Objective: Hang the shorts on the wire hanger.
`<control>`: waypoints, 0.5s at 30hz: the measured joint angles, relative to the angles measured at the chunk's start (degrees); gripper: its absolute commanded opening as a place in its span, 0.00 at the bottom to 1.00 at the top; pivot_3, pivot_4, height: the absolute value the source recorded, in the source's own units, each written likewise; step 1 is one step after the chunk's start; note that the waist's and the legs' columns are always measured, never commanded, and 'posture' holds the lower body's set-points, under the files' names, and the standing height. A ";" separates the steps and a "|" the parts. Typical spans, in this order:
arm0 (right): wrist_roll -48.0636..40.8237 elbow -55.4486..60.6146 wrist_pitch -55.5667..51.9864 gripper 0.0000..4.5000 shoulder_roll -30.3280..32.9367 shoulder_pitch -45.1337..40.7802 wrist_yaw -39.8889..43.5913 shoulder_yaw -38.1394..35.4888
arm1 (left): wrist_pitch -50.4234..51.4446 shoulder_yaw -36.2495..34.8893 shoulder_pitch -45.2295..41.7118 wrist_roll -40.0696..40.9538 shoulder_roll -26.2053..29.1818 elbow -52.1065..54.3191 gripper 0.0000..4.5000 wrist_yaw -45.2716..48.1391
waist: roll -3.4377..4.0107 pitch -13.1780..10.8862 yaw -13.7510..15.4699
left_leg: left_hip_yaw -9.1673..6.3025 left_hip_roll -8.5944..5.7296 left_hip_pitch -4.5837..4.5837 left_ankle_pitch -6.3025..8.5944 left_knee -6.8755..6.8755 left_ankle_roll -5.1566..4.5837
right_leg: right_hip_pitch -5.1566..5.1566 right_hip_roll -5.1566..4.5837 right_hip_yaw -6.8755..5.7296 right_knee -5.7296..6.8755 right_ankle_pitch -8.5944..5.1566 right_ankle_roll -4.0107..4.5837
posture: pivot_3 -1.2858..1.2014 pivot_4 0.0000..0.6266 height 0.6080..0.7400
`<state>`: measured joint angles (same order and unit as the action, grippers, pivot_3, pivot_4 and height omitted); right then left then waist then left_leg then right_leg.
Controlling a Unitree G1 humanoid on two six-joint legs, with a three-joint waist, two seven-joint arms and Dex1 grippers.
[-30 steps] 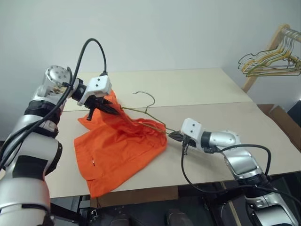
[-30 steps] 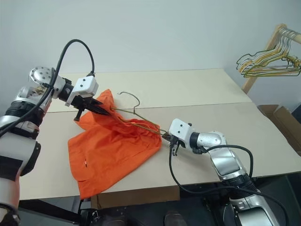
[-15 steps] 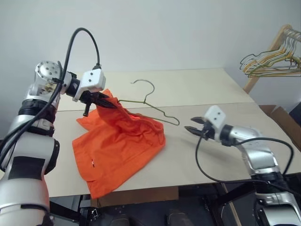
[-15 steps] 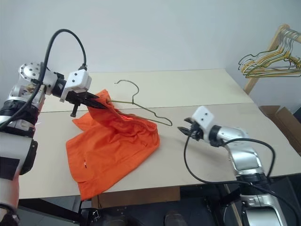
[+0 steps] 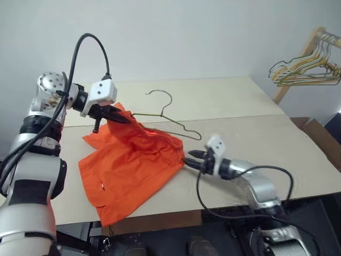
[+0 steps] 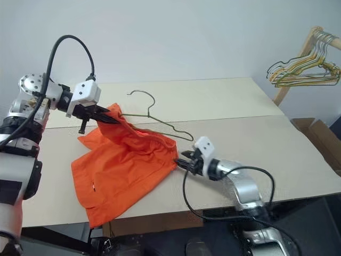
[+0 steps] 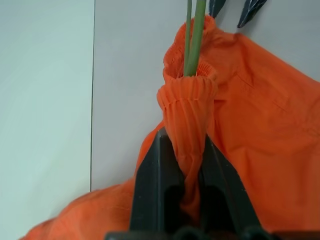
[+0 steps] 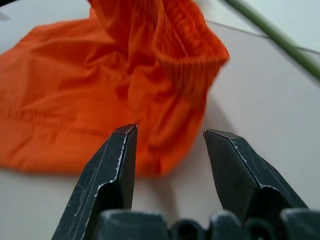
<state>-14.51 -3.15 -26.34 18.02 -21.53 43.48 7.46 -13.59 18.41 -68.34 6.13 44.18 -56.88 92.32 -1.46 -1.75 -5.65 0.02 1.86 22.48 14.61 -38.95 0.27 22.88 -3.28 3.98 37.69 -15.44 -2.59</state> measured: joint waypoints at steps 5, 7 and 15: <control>0.24 -5.79 0.14 0.49 -3.41 -1.33 -1.18 0.51 | 0.46 -0.88 0.33 0.05 0.16 0.20 0.00 0.00 | -0.01 0.01 0.02 | 0.00 -0.03 0.05 0.00 -0.06 0.00 | 0.05 -0.03 0.00 0.06 0.00 0.00 | 0.49 0.00 1.00; 0.11 -6.98 0.11 0.37 -3.77 -1.72 -1.20 0.53 | 1.11 -1.20 0.34 0.16 0.14 0.73 0.00 0.00 | -0.01 0.01 -0.06 | 0.00 -0.02 0.05 0.00 -0.05 0.00 | 0.11 -0.01 0.01 0.08 0.00 0.00 | 0.49 0.00 1.00; -1.61 -7.56 -2.03 0.01 -4.03 -2.35 -1.93 -1.70 | 1.29 -2.07 1.41 0.57 0.12 1.17 0.00 0.00 | -0.01 0.01 -0.35 | -0.02 -0.01 0.06 0.00 -0.05 0.00 | 0.13 0.00 0.01 0.29 0.00 0.00 | 0.49 0.00 1.00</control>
<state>-16.11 -10.71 -28.37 13.99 -23.88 41.55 5.76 -12.30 16.34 -66.92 6.70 44.30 -55.71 92.32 -1.47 -1.74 -6.00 0.01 1.85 22.54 14.61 -39.00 0.27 23.01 -3.29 3.99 37.98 -15.44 -2.59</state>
